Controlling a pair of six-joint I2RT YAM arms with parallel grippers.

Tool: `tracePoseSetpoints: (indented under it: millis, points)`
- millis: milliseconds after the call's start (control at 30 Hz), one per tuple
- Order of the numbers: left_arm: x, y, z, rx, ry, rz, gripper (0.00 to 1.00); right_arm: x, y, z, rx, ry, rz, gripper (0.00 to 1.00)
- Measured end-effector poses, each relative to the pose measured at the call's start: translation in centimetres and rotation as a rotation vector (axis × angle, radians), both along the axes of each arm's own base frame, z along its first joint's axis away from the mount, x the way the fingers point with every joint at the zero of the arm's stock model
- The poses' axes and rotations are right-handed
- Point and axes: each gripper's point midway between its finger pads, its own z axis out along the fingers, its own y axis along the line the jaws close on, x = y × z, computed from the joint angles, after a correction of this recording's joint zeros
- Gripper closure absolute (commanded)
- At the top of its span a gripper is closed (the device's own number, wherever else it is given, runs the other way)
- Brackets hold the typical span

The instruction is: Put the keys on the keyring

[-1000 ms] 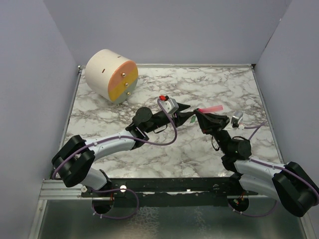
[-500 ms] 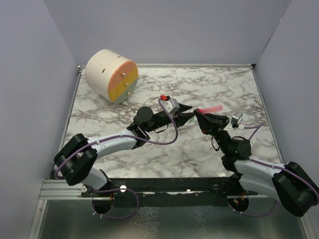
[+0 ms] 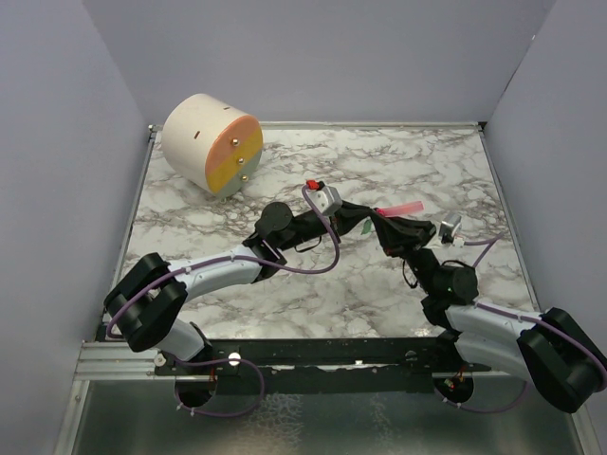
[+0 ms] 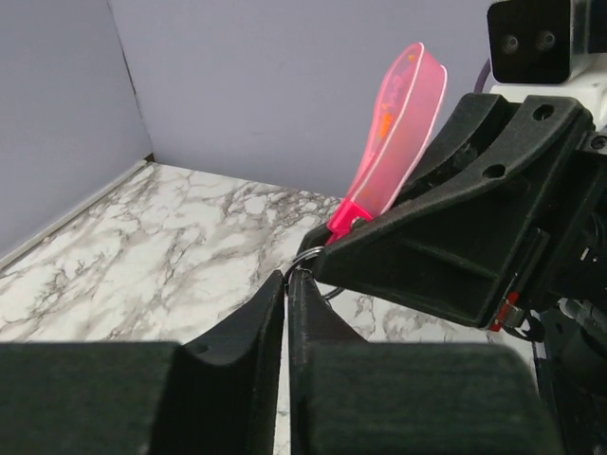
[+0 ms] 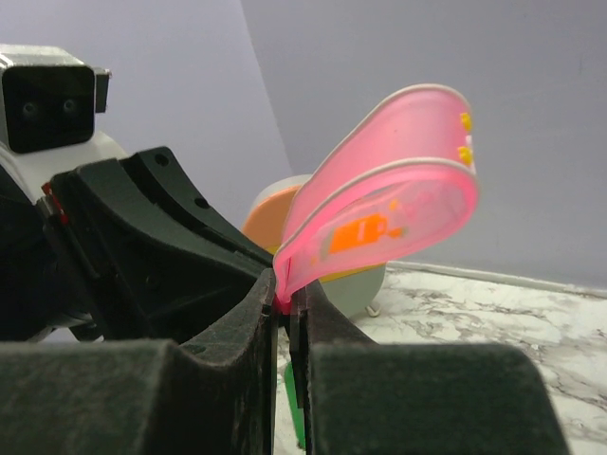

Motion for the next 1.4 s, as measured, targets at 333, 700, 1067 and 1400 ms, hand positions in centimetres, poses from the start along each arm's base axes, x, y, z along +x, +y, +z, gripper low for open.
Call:
tracePoseSetpoints:
  millis: [333, 700, 1067, 1400]
  points:
    - [0.1, -0.2, 0.3, -0.010, 0.005, -0.005, 1.00, -0.1, -0.1, -0.1, 0.000, 0.001, -0.001, 0.99]
    - [-0.1, -0.2, 1.1, -0.034, -0.017, -0.010, 1.00, -0.7, -0.5, 1.0, 0.026, -0.028, 0.002, 0.97]
    - [-0.4, -0.2, 1.9, -0.035, -0.048, -0.015, 1.00, -1.0, -0.8, 1.9, 0.054, -0.028, 0.010, 0.85]
    - [0.0, -0.1, 0.1, 0.031, -0.020, -0.001, 1.00, -1.1, -0.9, 3.1, 0.083, -0.042, 0.014, 0.81]
